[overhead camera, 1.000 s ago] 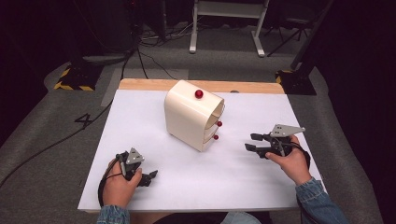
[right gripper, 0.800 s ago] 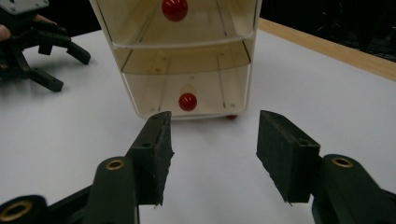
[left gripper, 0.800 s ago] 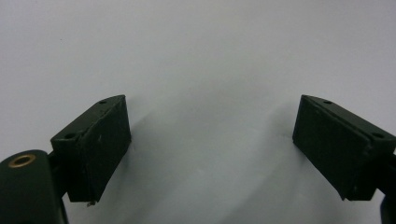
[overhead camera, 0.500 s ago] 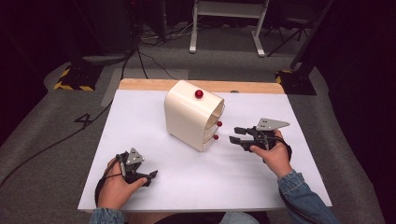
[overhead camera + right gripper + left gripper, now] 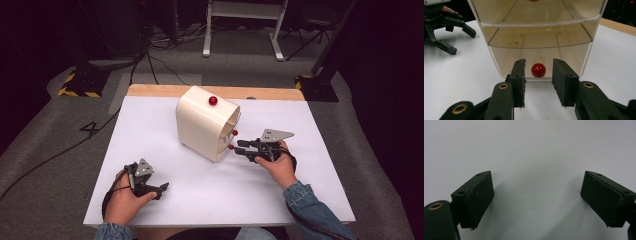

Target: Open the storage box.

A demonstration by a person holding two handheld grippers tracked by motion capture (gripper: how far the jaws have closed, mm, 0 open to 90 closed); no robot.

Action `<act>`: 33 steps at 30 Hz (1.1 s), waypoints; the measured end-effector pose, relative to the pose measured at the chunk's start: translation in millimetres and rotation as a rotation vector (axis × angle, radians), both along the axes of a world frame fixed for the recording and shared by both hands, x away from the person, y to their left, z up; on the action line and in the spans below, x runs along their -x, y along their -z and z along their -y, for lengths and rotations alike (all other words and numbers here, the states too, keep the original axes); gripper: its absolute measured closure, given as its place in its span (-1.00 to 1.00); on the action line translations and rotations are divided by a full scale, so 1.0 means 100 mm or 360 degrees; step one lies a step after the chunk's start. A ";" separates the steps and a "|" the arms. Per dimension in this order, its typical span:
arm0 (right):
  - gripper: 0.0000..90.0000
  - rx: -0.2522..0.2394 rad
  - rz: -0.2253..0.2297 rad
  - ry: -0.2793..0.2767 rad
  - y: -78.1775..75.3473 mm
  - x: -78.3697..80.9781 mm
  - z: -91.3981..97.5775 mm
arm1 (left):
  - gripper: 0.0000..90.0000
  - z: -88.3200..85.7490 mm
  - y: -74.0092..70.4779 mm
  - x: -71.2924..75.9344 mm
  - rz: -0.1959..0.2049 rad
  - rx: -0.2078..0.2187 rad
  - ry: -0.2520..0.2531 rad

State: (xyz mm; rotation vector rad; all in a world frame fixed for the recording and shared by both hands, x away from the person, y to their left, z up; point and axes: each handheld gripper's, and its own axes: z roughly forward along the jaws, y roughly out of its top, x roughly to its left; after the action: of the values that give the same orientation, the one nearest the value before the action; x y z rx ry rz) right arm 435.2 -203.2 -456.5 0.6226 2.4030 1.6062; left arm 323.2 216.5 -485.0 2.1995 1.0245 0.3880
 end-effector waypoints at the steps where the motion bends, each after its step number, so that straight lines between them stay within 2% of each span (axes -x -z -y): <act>1: 0.43 0.0015 0.0008 -0.0001 0.04 -0.01 -0.02 | -0.74 0.00 0.00 0.00 0.0000 0.0000 0.0000; 10: 0.50 0.0048 0.0006 -0.0014 0.11 -0.06 -0.08 | -0.74 0.00 0.00 0.00 -0.0002 -0.0001 0.0000; 14: 0.64 0.0060 0.0014 -0.0024 0.14 -0.07 -0.13 | -0.74 0.00 0.00 0.00 -0.0003 0.0001 0.0000; 22: 0.65 0.0084 0.0038 -0.0010 0.13 -0.04 -0.14 | -0.74 0.00 0.00 0.00 -0.0002 0.0002 0.0002; 33: 0.65 0.0091 0.0030 0.0011 0.06 0.10 0.05 | -0.74 0.01 0.00 0.01 0.0012 -0.0002 -0.0005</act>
State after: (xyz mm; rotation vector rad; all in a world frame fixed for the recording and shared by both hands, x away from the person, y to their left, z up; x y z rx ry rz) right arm 425.5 -208.0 -462.6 0.6017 2.4213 1.5277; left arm 321.9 215.8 -485.2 2.1960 1.0239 0.3980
